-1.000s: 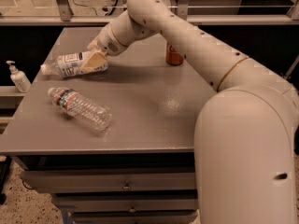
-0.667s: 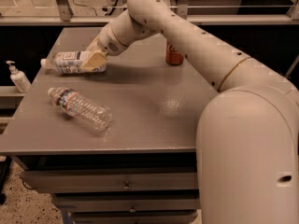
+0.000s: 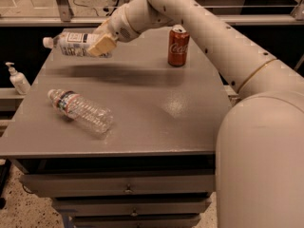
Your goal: Pick blue plastic bottle
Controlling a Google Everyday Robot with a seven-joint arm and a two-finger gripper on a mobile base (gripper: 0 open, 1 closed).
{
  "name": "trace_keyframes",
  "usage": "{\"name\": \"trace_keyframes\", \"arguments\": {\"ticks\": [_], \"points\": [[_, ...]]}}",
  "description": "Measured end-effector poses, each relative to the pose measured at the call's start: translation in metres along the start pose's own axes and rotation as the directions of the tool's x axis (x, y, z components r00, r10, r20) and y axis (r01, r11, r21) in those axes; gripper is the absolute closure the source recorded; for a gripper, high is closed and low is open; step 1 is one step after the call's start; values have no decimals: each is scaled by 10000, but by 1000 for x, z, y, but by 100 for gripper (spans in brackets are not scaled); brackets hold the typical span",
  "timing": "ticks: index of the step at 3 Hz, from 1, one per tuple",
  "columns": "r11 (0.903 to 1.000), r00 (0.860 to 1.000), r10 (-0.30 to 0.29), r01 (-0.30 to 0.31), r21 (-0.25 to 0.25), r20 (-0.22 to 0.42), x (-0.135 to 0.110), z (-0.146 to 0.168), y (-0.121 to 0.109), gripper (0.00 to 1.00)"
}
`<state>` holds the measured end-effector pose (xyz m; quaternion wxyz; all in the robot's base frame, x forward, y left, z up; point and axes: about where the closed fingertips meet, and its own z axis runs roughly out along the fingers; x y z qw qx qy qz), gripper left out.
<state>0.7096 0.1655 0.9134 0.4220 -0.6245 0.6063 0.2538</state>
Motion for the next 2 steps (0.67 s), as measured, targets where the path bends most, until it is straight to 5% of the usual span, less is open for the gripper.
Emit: {"name": "trace_keyframes", "arguments": {"ticks": [1, 2], "points": [[9928, 9991, 50, -101, 1195, 428, -14, -55, -26, 100], [9915, 9990, 56, -114, 1293, 452, -14, -59, -29, 100]]}}
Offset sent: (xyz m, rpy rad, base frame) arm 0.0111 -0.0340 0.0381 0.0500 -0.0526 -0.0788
